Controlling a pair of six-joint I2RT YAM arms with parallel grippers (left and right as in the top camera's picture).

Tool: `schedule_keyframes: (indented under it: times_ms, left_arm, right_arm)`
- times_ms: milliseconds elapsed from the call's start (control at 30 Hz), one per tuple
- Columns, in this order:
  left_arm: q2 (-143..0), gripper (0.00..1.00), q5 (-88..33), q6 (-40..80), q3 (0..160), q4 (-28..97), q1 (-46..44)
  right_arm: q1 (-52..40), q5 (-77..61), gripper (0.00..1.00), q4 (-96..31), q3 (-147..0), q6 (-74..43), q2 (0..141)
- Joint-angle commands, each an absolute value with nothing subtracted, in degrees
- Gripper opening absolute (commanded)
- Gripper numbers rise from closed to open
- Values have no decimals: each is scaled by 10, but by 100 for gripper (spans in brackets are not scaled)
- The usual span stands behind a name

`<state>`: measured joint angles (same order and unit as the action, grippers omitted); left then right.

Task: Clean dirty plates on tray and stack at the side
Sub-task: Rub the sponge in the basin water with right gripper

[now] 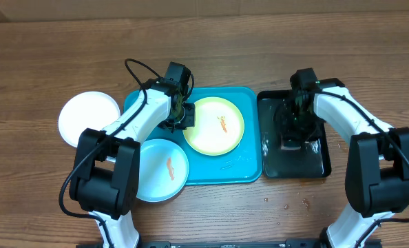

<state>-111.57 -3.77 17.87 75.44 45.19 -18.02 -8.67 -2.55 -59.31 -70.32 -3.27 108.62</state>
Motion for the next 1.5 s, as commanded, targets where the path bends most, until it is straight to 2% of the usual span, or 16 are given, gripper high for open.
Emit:
schedule_keyframes:
  times_ms: [0,33,100,133,267,300,333,367,467,633,867,967,1333,1467]
  left_arm:
    - [-1122,5,-26,180,750,452,-180]
    - [-1122,5,-26,180,750,452,-180]
    - [-1122,5,-26,180,750,452,-180]
    - [-1122,5,-26,180,750,452,-180]
    - [-1122,5,-26,180,750,452,-180]
    - [-1122,5,-26,180,750,452,-180]
    - [-1122,5,-26,180,750,452,-180]
    - [-1122,5,-26,180,750,452,-180]
    - [-1122,5,-26,180,749,452,-180]
    - [-1122,5,-26,180,750,452,-180]
    - [-1122,5,-26,180,750,452,-180]
    - [-1122,6,-26,180,750,452,-180]
    - [-1122,6,-26,180,750,452,-180]
    - [-1122,6,-25,180,750,452,-180]
  right_arm:
    - [-88,-26,56,-578,-697,-43,1074]
    - [-88,-26,52,-571,-697,-48,1074]
    - [-88,-26,21,-561,-697,-48,1074]
    - [-88,-26,15,-558,-697,-48,1074]
    - [-88,-26,18,-559,-699,-48,1074]
    - [-88,-26,26,-560,-701,-48,1074]
    - [-88,-26,63,-562,-706,-48,1074]
    - [-88,-26,68,-562,-708,-48,1074]
    - [-88,-26,68,-556,-713,-48,1074]
    - [-88,-26,56,-557,-713,-57,1074]
    - [-88,-26,53,-549,-713,-63,1074]
    - [-88,-26,47,-549,-713,-63,1074]
    - [-86,-26,46,-546,-725,-82,1074]
    - [-86,-26,38,-550,-735,-81,1074]
